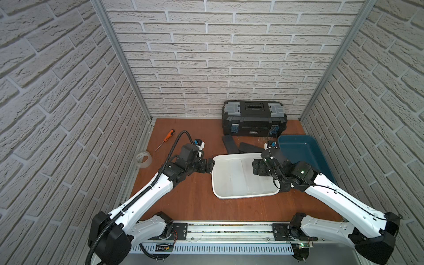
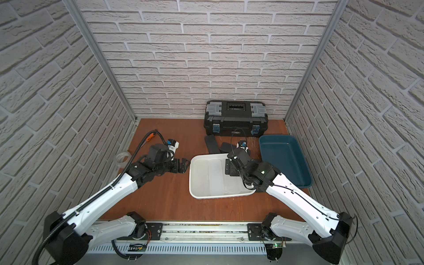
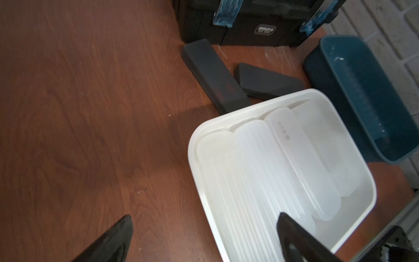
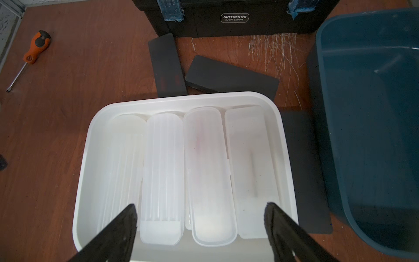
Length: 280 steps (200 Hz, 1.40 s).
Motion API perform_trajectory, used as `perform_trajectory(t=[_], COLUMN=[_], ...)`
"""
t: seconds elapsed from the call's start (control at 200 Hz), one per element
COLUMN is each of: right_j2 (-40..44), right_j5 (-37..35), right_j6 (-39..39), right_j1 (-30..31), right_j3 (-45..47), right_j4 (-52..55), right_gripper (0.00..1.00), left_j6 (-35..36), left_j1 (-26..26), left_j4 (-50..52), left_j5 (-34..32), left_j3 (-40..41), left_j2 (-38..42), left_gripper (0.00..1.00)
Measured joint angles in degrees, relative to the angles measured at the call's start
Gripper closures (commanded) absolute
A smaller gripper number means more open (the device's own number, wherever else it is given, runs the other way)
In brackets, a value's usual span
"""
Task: Place the pencil cases by color into the storage box
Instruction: Move the storage box to the center of the board.
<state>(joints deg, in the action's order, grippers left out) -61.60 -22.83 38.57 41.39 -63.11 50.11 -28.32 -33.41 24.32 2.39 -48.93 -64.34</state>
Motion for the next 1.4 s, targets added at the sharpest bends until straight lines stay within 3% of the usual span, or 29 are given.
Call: perform_trajectory(t=[0.4, 0.62, 0.955, 1.4], right_j2=[2.7, 5.5, 6.2, 6.9], right_j5=[1.3, 1.1, 0.5, 0.2], right_j6=[-3.7, -4.8, -6.1, -7.6], right_j1=[-0.8, -1.1, -1.4, -1.5], right_j3=[4.5, 6.1, 7.6, 7.9], right_j4=[-1.6, -2.5, -4.0, -6.3], right_gripper=[0.11, 0.11, 0.11, 0.11], left_j6=[-1.1, -1.6, -2.2, -3.3], left_j1=[-1.2, -1.2, 2.4, 12.0], left_j4=[-1.3, -1.9, -1.5, 0.9], left_j5=[-1.7, -3.1, -2.7, -2.4], left_j3=[0.3, -0.7, -3.5, -4.5], left_j2=[-15.2, -19.7, -24.1, -24.9], left_gripper=[0.02, 0.02, 0.02, 0.02])
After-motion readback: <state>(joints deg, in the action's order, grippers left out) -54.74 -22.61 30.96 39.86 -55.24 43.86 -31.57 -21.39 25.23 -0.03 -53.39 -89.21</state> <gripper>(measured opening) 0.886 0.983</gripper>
